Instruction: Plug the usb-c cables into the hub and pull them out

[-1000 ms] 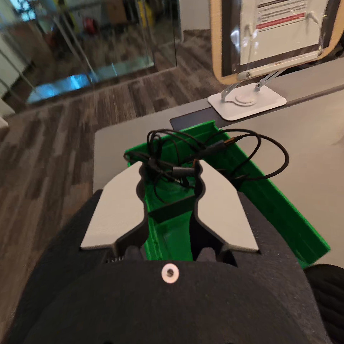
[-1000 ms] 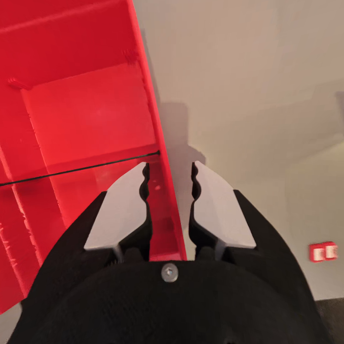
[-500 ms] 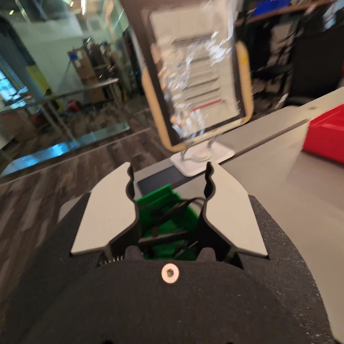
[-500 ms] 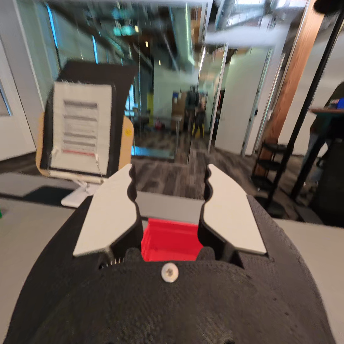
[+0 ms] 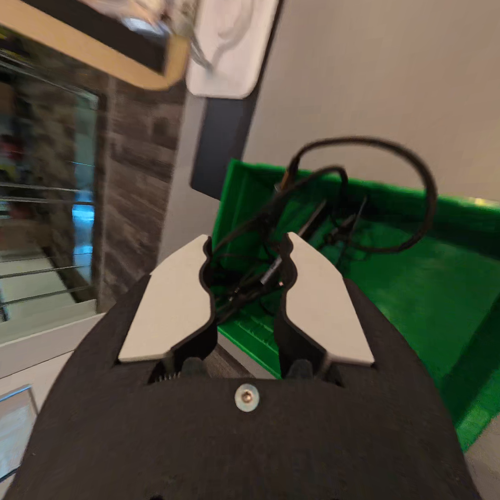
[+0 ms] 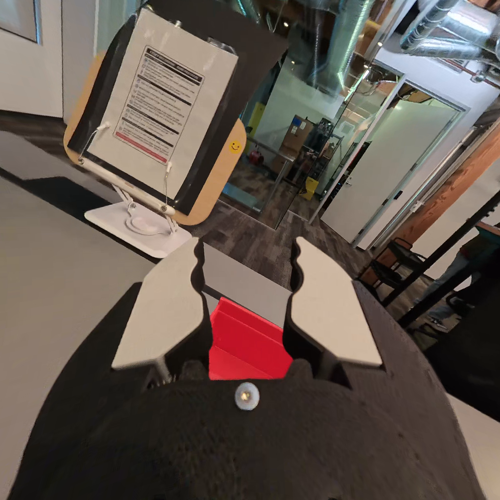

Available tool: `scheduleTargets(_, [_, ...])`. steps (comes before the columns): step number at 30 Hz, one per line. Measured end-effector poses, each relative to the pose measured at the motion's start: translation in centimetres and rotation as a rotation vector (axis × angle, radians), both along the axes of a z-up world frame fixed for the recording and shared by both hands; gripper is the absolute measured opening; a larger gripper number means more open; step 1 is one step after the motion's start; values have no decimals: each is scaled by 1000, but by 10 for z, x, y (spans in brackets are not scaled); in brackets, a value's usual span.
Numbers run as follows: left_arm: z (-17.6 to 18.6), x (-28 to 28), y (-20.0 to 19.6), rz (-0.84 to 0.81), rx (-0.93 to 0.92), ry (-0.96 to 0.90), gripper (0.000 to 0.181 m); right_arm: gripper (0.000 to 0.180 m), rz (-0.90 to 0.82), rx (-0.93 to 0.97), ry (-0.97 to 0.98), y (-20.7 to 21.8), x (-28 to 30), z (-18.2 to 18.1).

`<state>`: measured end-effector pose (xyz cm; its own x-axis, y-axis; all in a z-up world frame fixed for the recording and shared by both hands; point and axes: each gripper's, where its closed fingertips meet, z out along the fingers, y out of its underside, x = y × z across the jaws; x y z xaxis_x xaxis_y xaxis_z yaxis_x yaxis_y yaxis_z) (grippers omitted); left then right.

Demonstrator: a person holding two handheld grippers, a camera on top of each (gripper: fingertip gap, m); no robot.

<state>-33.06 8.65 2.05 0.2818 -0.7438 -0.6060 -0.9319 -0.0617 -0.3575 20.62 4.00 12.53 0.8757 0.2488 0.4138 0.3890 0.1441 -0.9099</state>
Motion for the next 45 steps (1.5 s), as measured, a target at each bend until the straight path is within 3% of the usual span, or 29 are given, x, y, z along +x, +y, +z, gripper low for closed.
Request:
scheduleTargets(8, [-81,-34,7,-94,-411,159,37,58,127,90,58,-13,-22,21])
scheduleTargets(13, [-123,-51,15,-98,-485,291,37,58,133,83,68,-11,-22,19])
scheduleTargets(17, [-135,-56,15,-112,-507,335,16,56,136,67,64,-6,-23,13])
scheduleTargets(19, [-132,-59,10,-100,-545,350,14,55,141,61,58,-4,-25,12])
scheduleTargets(25, [-79,-55,13,-57,-396,297,10,55,154,32,44,2,-30,4])
scheduleTargets(36, [83,-43,-2,55,81,357,9,54,236,53,35,-2,-58,9])
scheduleTargets(41, [154,15,-27,33,325,343,9,50,351,67,64,-12,-101,22])
scheduleTargets(45, [176,92,-52,-25,532,259,10,48,555,43,147,-38,-160,38])
